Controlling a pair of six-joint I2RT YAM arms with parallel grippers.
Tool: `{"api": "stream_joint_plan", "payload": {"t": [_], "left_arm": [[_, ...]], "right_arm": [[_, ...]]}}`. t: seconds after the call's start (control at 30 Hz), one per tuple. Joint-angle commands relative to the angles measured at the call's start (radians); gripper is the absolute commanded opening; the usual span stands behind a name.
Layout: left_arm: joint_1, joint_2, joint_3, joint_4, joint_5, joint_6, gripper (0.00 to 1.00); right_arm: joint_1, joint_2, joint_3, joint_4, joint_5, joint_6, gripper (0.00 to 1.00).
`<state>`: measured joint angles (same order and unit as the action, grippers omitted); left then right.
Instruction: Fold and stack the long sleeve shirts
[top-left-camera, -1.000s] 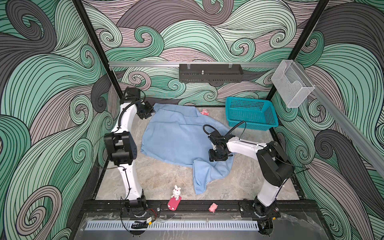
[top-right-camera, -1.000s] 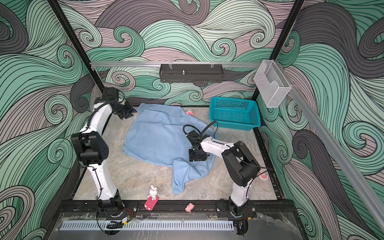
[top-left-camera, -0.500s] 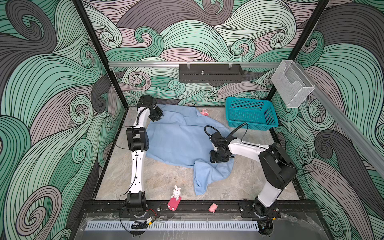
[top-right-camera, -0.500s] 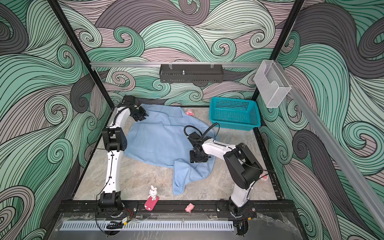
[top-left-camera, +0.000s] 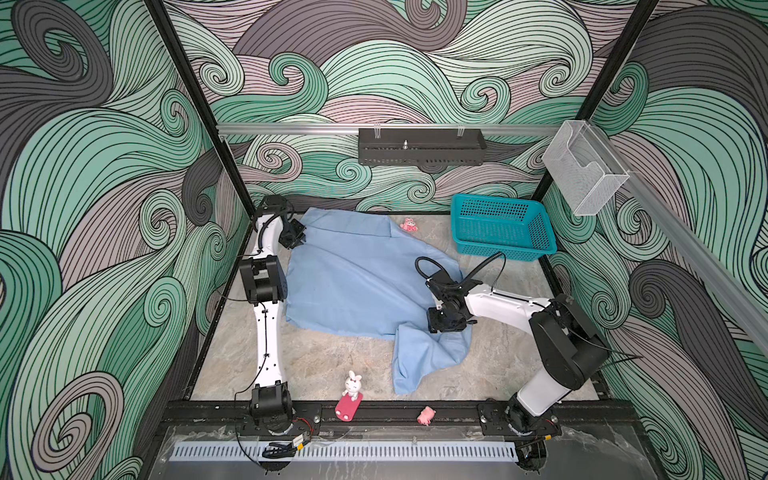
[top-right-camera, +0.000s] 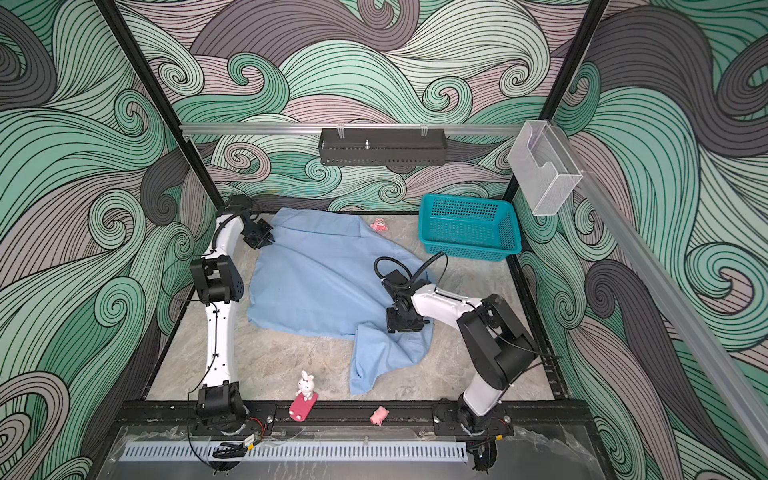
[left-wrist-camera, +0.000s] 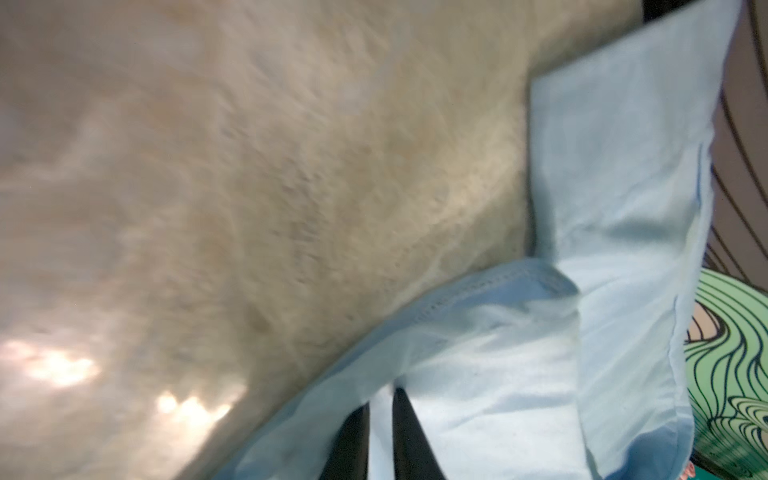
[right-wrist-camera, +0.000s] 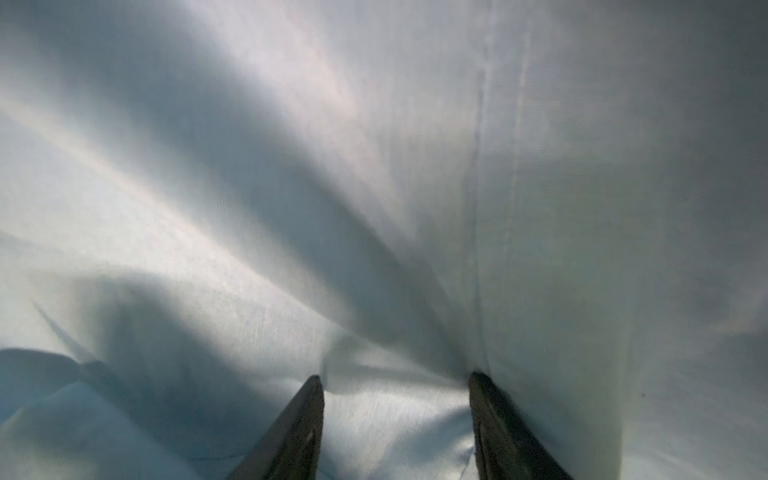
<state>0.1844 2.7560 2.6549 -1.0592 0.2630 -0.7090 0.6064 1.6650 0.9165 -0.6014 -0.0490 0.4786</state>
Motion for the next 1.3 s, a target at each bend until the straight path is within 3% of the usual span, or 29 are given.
{"api": "stream_joint_plan", "payload": {"t": [0.0,0.2,0.33,0.43,0.57,0.67,0.97,1.27], "left_arm": [[0.03,0.048,-0.035,-0.11,-0.068,0.012,0.23],[-0.006,-0.075,-0.065,-0.015,0.107,-0.001,0.47],[-0.01,-0.251,-0.225,-0.062,0.153,0.002,0.49],[-0.017,-0.446,-0.53,-0.043,0.126,0.02,0.49],[-0.019,-0.744,-1.033,0.169,0.137,-0.025,0.48],[-0.02,-0.847,-1.223,0.199,0.131,-0.017,0.47],[0.032,-0.803,-1.387,0.1,0.057,0.123,0.49],[0.082,-0.718,-1.368,-0.027,-0.082,0.272,0.5]], "right_arm": [[-0.006,0.055,-0.079,-0.138,0.001,0.012,0.58],[-0.007,0.04,0.079,-0.171,0.01,-0.003,0.62],[-0.025,0.063,0.202,-0.178,0.022,-0.01,0.64],[-0.047,0.098,0.295,-0.181,0.011,-0.014,0.66],[-0.078,0.164,0.419,-0.174,0.025,-0.018,0.65],[-0.106,0.253,0.508,-0.172,0.019,-0.019,0.63],[-0.188,0.468,0.69,-0.164,0.075,-0.012,0.6],[-0.22,0.558,0.784,-0.164,0.071,0.011,0.64]]}}
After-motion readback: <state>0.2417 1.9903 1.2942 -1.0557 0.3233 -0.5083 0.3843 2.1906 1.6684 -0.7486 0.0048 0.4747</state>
